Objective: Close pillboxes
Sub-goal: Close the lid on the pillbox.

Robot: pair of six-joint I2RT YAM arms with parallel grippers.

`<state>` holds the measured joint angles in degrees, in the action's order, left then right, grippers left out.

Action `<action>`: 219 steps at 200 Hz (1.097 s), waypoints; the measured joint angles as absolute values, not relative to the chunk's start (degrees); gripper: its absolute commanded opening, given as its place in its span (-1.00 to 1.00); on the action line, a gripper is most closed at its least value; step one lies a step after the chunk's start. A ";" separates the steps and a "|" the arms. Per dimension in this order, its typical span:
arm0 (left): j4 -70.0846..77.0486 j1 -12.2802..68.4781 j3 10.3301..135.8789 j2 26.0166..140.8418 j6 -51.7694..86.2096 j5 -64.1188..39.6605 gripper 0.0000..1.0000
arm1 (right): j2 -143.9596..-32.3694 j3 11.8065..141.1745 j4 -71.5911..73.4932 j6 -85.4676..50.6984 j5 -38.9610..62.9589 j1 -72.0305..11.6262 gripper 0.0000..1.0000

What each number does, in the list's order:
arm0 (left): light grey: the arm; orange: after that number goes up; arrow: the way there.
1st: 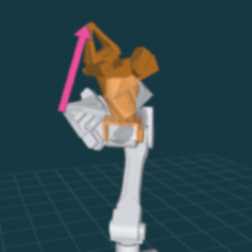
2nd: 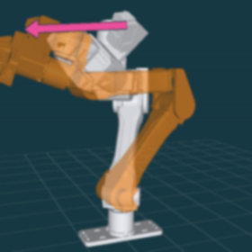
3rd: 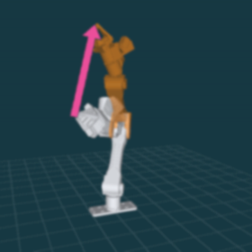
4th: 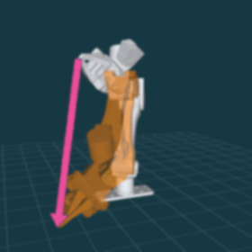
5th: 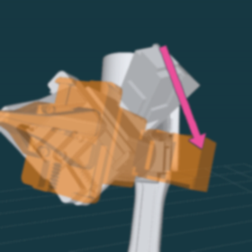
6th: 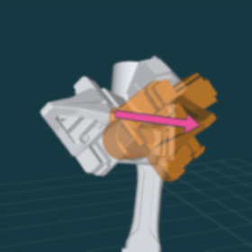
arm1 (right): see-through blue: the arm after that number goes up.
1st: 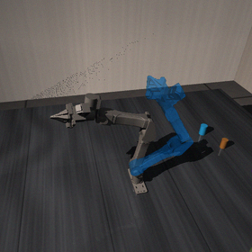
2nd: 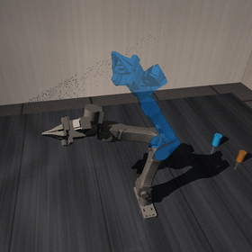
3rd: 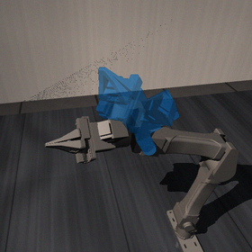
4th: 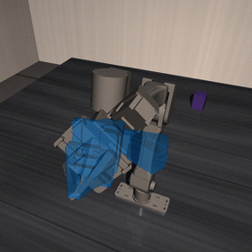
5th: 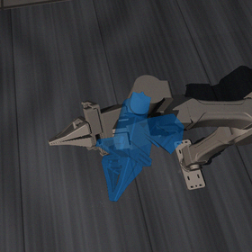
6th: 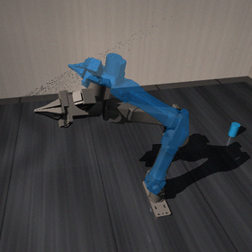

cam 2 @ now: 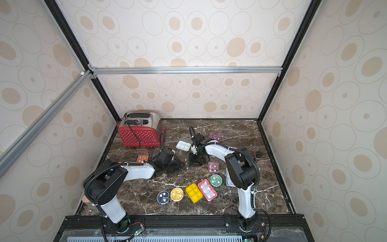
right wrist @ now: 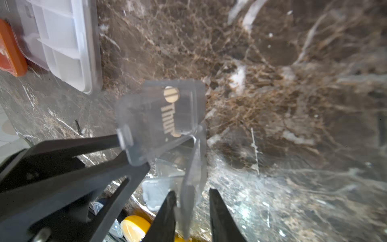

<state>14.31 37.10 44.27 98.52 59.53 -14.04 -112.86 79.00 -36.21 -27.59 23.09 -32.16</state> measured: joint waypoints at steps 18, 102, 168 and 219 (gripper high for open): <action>14.46 37.08 44.27 98.04 59.88 -14.94 -0.09 | -113.27 79.00 -35.92 -27.64 23.20 -32.14 -0.46; 17.54 37.12 44.77 101.65 61.19 -18.06 -0.27 | -114.15 79.00 -35.16 -27.66 23.81 -32.27 -0.59; 21.32 36.97 45.47 103.74 63.00 -19.44 -0.59 | -114.17 79.00 -35.29 -27.66 23.75 -32.25 -0.64; 21.26 37.10 45.32 103.50 63.40 -19.68 -0.39 | -114.13 79.79 -36.40 -27.46 23.73 -32.29 -0.53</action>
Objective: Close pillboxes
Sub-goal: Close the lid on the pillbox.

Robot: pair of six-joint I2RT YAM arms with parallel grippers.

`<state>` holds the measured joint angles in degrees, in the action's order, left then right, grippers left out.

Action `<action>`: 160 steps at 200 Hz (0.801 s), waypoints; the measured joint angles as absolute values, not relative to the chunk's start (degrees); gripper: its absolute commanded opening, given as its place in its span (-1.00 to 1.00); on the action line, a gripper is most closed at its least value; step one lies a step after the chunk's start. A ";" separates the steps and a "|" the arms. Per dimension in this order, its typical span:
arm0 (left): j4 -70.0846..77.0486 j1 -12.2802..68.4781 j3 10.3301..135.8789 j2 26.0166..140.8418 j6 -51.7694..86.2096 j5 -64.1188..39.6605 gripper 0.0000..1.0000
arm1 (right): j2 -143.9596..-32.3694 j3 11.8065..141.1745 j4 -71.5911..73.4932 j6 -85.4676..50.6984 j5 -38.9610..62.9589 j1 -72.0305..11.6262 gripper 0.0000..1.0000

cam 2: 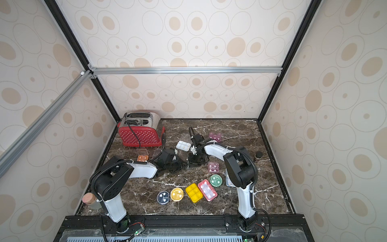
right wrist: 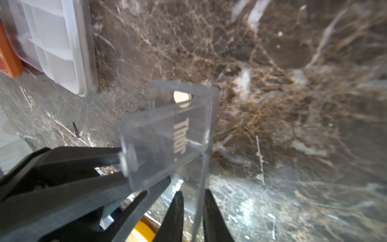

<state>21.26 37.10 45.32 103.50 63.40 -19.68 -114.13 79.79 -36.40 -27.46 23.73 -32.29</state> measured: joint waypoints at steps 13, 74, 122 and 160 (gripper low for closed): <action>19.99 37.15 45.32 102.65 63.07 -19.86 -0.15 | -113.84 80.34 -37.23 -27.07 23.55 -32.29 -0.50; 13.45 37.10 49.52 97.60 58.94 -20.40 0.67 | -105.95 80.55 -41.71 -25.19 21.10 -29.45 -0.28; 8.29 37.19 57.10 99.33 54.39 -21.15 0.99 | -104.97 80.53 -41.76 -24.38 21.74 -23.97 -0.28; 3.46 37.19 60.05 102.65 51.03 -20.40 0.99 | -108.71 81.69 -41.54 -24.16 23.77 -23.57 -0.32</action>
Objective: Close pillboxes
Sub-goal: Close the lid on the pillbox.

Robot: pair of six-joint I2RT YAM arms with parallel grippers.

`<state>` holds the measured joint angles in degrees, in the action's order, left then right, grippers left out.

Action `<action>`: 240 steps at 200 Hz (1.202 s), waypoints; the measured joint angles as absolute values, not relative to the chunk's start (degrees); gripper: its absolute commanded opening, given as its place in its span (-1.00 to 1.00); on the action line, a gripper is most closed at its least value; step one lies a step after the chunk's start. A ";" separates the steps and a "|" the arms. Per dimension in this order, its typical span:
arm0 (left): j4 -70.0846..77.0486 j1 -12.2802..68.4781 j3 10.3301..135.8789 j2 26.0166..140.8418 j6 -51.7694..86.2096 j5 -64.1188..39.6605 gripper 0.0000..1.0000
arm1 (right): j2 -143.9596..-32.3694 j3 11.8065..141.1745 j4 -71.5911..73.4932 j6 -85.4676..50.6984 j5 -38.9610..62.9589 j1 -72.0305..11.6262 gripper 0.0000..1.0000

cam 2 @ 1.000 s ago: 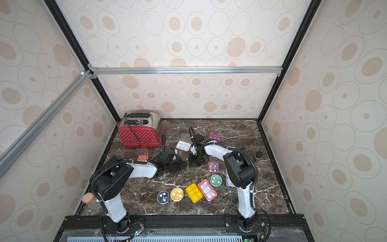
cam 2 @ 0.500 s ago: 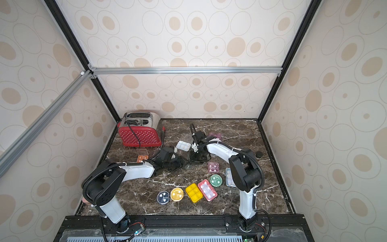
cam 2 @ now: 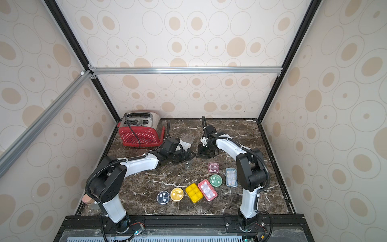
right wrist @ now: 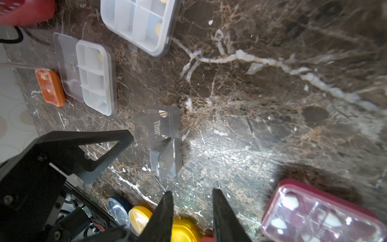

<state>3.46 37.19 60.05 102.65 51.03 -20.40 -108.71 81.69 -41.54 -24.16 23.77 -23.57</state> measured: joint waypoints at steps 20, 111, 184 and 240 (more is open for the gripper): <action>1.69 37.19 60.86 104.62 50.00 -20.51 0.99 | -109.95 81.69 -41.25 -24.16 24.71 -23.68 -0.32; -1.41 37.17 63.09 107.70 47.83 -20.78 0.53 | -110.04 81.65 -39.81 -24.56 26.28 -23.55 -0.39; -1.10 37.19 63.09 107.70 47.79 -21.54 0.08 | -110.04 80.40 -38.06 -25.34 27.70 -23.55 -0.50; 0.25 37.19 62.33 107.68 48.29 -21.91 -0.07 | -111.07 80.38 -37.41 -25.65 28.42 -23.86 -0.57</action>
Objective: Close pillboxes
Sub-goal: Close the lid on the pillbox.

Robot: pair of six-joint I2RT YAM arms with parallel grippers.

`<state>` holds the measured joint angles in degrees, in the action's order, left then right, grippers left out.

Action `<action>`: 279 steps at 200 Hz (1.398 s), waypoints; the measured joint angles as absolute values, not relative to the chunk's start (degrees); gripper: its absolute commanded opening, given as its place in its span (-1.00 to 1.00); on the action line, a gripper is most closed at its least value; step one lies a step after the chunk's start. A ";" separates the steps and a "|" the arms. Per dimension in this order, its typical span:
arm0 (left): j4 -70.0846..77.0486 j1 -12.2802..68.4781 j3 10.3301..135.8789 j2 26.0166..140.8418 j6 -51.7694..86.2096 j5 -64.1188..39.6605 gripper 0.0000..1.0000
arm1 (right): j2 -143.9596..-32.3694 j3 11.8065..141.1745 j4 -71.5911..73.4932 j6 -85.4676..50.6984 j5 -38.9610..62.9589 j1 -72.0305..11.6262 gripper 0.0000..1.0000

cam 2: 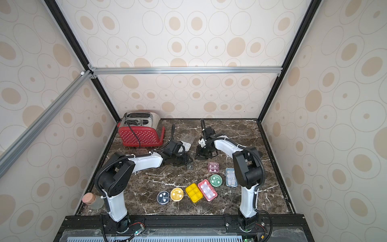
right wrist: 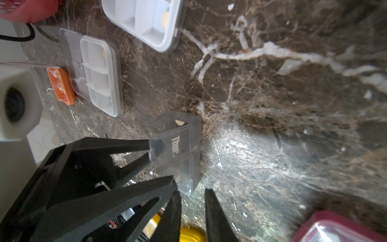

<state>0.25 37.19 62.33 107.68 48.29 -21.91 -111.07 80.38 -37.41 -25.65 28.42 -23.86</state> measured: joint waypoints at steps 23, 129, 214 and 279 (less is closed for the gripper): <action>0.86 37.19 61.84 107.68 48.66 -22.09 -0.13 | -112.09 80.38 -36.95 -25.67 28.53 -24.18 -0.58; 2.74 37.19 60.40 107.68 49.45 -22.96 -0.33 | -116.05 80.47 -35.68 -25.76 28.75 -24.80 -0.58; 5.10 37.19 59.44 109.23 50.61 -23.53 -0.48 | -116.40 81.21 -35.70 -25.91 28.58 -25.56 -0.63; 6.37 36.93 59.44 109.67 51.20 -23.66 -0.61 | -116.84 81.71 -36.01 -25.91 28.47 -25.67 -0.65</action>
